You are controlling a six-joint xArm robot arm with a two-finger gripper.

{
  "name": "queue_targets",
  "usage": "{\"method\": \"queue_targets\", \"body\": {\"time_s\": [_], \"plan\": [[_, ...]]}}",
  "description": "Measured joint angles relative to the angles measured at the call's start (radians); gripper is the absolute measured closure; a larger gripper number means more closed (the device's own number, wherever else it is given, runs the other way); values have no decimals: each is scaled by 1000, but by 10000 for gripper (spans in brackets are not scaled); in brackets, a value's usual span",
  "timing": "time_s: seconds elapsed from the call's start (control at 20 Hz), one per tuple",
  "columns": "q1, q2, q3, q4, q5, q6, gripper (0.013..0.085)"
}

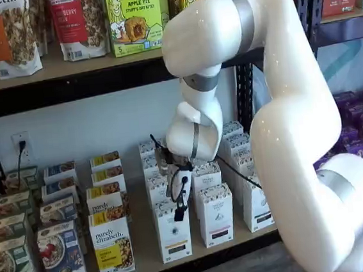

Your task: Pick up the white box with a yellow strip in the middle, on the bottom shelf, the fourth box from the left

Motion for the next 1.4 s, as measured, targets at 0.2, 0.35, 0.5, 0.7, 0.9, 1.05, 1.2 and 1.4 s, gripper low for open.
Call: {"method": "queue_targets", "body": {"time_s": [0.2, 0.35, 0.5, 0.7, 0.9, 1.05, 1.2, 1.4], "plan": [[-15, 36, -52, -21, 20, 10, 130], [-23, 67, -91, -37, 34, 19, 130], [-28, 92, -124, -42, 44, 19, 130], [-35, 128, -172, -32, 55, 7, 130], [-43, 156, -214, -42, 67, 12, 130], [-46, 180, -244, -66, 70, 33, 130], [-46, 204, -273, -81, 70, 47, 130], [-50, 236, -309, -105, 69, 66, 130]]}}
